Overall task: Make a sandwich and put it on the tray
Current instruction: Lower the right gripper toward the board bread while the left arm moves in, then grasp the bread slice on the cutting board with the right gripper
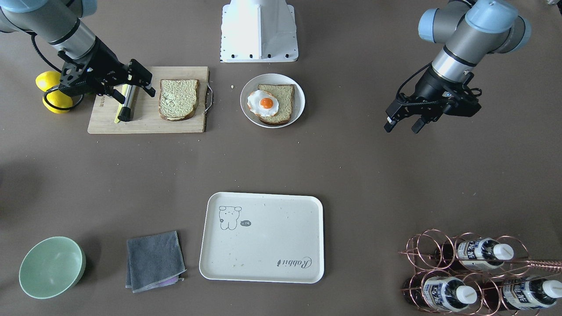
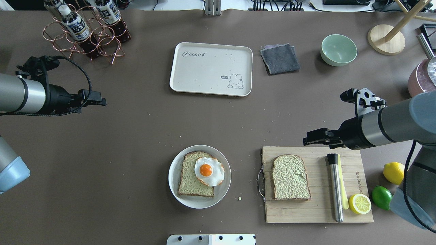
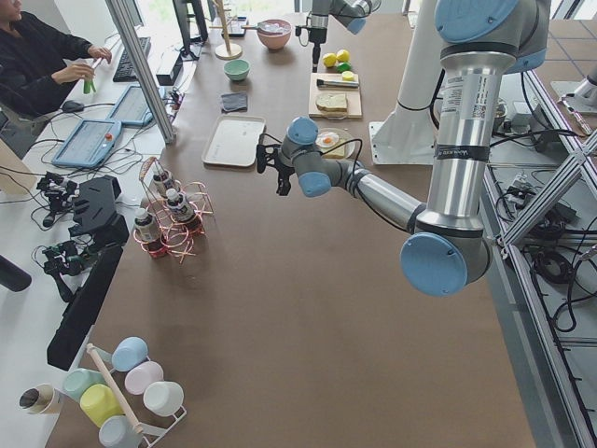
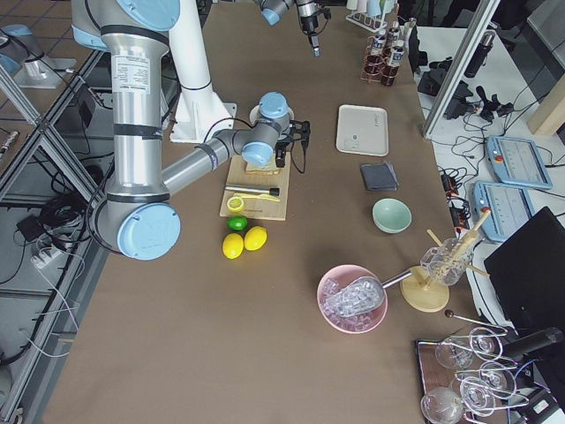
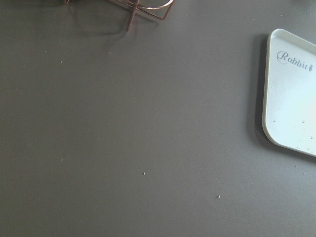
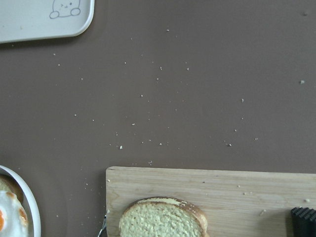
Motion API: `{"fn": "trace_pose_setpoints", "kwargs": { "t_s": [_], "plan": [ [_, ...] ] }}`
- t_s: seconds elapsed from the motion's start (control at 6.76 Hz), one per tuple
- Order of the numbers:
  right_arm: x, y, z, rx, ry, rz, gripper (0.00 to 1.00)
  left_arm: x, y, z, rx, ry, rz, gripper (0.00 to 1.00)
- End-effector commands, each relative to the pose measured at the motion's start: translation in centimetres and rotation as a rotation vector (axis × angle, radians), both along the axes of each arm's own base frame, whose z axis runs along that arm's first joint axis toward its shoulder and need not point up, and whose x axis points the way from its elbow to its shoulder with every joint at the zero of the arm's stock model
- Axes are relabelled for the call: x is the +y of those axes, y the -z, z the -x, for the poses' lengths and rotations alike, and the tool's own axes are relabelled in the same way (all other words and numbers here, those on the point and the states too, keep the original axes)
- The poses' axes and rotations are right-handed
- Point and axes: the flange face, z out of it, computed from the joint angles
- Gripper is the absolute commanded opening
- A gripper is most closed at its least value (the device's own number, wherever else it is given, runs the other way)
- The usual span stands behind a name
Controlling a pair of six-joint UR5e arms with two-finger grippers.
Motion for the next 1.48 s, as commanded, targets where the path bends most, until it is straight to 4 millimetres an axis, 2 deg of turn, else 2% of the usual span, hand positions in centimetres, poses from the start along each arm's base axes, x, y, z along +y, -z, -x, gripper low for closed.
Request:
{"fn": "trace_pose_setpoints", "kwargs": {
  "t_s": [0.0, 0.15, 0.44, 0.74, 0.89, 1.18, 1.33],
  "plan": [
    [3.4, -1.0, 4.1, 0.044, 0.015, -0.016, 1.0, 0.1, 0.0, 0.1, 0.0, 0.001, -0.001, 0.98],
    [4.7, -1.9, 5.4, 0.066, 0.026, -0.016, 1.0, 0.0, 0.0, 0.1, 0.0, 0.003, -0.001, 0.98],
    [6.1, -3.2, 7.4, 0.101, 0.023, -0.035, 1.0, 0.0, 0.1, 0.0, 0.001, 0.0, -0.001, 0.98],
    [6.0, -4.3, 8.0, 0.127, 0.014, -0.034, 0.95, 0.0, 0.1, 0.0, 0.001, 0.0, -0.001, 0.98],
    [6.0, -4.5, 8.2, 0.129, 0.01, -0.026, 0.7, 0.0, 0.1, 0.0, 0.001, 0.0, -0.001, 0.98],
    [5.9, -4.6, 8.6, 0.132, -0.004, -0.013, 0.51, -0.1, 0.1, -0.1, 0.001, 0.0, -0.001, 0.98],
    [5.8, -4.8, 8.6, 0.135, -0.004, -0.012, 0.28, -0.1, 0.0, -0.1, -0.001, 0.0, 0.001, 0.98]
  ]
}}
